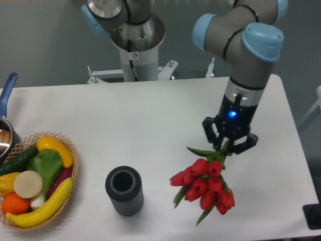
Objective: Insert the flowers into the vase
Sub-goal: 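Carry the red tulip bunch in the gripper over the grey vase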
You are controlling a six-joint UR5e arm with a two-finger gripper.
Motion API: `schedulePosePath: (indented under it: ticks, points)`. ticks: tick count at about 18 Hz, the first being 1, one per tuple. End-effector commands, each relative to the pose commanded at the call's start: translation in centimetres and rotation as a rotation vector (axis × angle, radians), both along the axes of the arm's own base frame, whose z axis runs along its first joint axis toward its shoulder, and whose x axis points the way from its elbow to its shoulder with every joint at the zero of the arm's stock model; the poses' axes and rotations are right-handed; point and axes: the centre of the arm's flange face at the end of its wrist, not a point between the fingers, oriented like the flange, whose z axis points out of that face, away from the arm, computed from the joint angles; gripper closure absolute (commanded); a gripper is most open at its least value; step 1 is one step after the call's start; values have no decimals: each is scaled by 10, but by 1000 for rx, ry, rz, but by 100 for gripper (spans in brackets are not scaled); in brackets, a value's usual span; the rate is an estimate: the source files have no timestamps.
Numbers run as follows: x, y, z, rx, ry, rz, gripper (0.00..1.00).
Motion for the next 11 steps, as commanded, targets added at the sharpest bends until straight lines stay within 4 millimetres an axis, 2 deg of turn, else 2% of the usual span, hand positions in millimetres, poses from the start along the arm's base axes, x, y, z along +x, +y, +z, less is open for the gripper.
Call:
schedulePosePath:
  ticks: [3, 6, 8, 11]
  points:
    - [21, 23, 11, 114, -47, -31, 100]
    - [50, 44, 31, 276, -90, -126, 100]
    - [57, 48, 39, 339, -127, -163, 100]
    - [68, 55, 38, 353, -134, -193, 100]
